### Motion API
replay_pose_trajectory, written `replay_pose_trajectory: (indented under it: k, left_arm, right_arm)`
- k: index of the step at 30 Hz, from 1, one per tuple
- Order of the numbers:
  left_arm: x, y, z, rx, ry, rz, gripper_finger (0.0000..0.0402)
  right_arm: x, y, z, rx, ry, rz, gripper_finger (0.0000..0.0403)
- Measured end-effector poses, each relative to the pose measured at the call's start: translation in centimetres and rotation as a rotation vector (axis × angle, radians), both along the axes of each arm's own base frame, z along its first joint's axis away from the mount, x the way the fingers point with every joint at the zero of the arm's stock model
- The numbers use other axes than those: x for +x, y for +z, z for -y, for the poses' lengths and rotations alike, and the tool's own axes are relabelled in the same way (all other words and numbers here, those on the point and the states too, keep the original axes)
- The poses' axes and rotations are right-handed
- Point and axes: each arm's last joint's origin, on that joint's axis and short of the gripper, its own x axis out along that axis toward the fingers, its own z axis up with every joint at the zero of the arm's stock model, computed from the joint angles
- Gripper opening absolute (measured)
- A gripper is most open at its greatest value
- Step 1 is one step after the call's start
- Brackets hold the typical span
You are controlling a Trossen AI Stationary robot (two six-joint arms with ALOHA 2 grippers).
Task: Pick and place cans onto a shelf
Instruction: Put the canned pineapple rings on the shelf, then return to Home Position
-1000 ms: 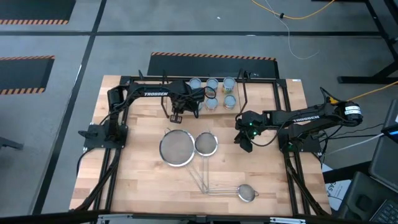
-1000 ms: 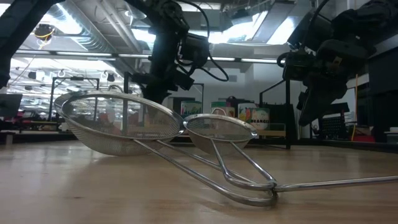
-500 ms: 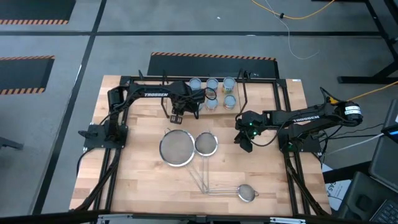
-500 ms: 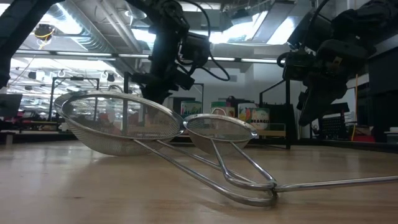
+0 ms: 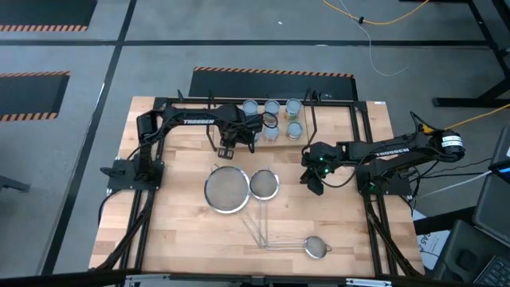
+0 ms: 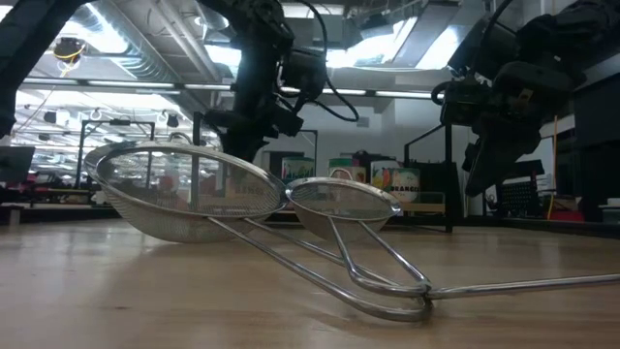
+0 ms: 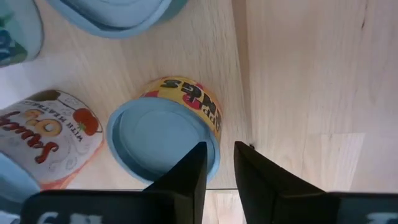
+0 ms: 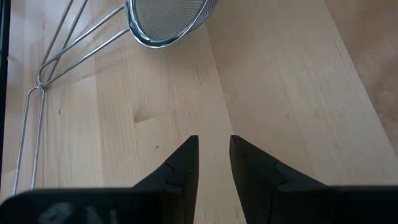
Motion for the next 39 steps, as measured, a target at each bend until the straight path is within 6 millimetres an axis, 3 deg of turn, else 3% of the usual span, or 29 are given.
replay_pose_trajectory:
  k: [9, 16, 20, 24, 29, 39]
  left_arm:
    - [0.8, 4.0, 0.2, 0.011, 0.018, 0.054, 0.0070]
    - [1.8, 10.5, 1.5, 0.046, -0.020, 0.197, 0.0070]
    - [1.2, 15.1, 2.5, 0.070, -0.015, 0.317, 0.0070]
    - [-0.9, 19.5, 3.9, 0.092, 0.005, 0.463, 0.0070]
    - [-5.2, 23.9, 5.7, 0.086, 0.063, 0.629, 0.0070]
    - [-13.6, 29.1, 9.6, 0.016, 0.094, 0.844, 0.0070]
  right_arm:
    - [0.0, 0.0, 0.0, 0.000, 0.000, 0.002, 0.0095]
    - [0.0, 0.0, 0.0, 0.000, 0.000, 0.002, 0.0095]
    - [0.0, 0.0, 0.0, 0.000, 0.000, 0.002, 0.0095]
    - [0.0, 0.0, 0.0, 0.000, 0.000, 0.005, 0.0095]
    - [0.0, 0.0, 0.0, -0.002, 0.001, 0.006, 0.0095]
    - [0.1, 0.1, 0.0, -0.004, 0.001, 0.014, 0.0095]
